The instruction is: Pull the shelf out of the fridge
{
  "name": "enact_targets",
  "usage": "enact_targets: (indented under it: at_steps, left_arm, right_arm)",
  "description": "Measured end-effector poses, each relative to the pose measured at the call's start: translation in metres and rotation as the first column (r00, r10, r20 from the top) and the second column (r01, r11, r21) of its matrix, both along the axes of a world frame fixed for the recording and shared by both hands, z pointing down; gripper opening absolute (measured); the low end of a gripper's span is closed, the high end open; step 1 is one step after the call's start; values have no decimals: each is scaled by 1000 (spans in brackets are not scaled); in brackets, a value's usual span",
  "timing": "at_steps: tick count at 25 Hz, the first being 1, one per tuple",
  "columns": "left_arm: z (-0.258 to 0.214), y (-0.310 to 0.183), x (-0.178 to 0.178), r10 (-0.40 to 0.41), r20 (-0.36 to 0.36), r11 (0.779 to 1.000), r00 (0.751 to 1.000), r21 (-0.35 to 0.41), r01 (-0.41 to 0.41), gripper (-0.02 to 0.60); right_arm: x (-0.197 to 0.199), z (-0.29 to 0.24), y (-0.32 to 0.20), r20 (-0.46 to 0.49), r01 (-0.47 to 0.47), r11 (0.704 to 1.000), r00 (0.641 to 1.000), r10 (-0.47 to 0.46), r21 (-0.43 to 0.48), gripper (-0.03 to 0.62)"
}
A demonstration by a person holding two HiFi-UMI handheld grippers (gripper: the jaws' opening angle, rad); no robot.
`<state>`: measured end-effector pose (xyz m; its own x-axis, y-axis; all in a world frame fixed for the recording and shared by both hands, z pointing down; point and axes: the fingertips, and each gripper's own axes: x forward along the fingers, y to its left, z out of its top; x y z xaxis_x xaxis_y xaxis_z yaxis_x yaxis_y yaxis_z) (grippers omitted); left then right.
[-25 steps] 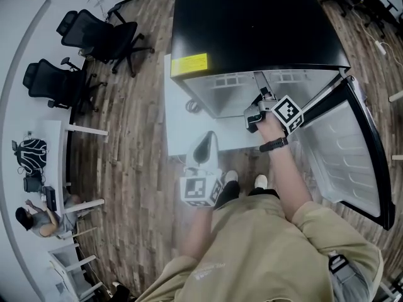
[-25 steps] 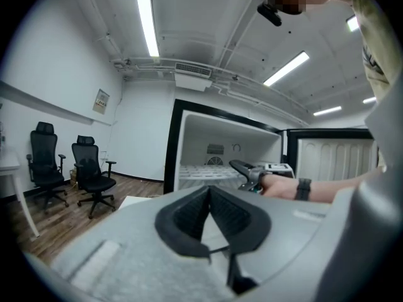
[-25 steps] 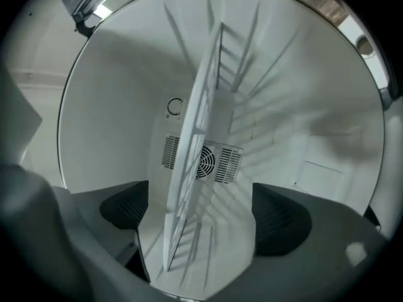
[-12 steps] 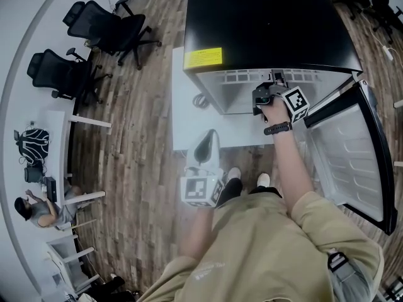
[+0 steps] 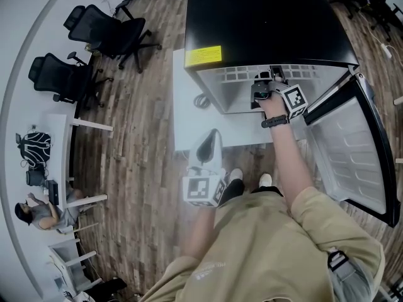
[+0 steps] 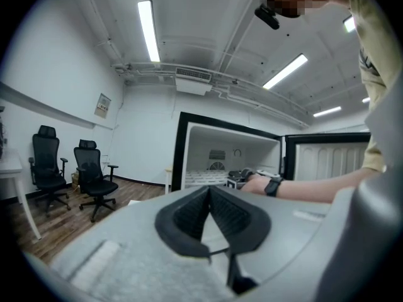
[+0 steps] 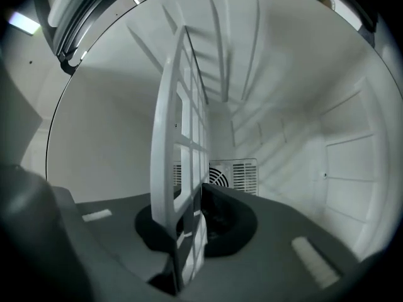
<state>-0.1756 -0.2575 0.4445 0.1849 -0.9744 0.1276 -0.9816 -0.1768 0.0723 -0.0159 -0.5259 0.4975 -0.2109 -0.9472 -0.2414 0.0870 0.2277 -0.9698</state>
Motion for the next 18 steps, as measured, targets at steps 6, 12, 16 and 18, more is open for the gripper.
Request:
enact_targets:
  at_steps: [6,12,16,18]
  left_arm:
    - [-4,9,0,2,-7,1000,1000,12,-2,2]
    - [-11,11,2,13,-21,999,1000,32,-12,2]
    - [-11,11,7,34,-29,999,999,38,-33,2]
    - [-10,10,10,43,-36,998,998,39,-42,2]
  right_arm:
    - [-1,2,2,-7,43,998,999,-44,-49,35]
    - [-1,4,7,-12,71,997,997,-71,-42,35]
    - [-1,4,16,-43,90,995,995,-92,-40,31]
    - [-1,4,21,-47,99,994,994,-101,-42,31]
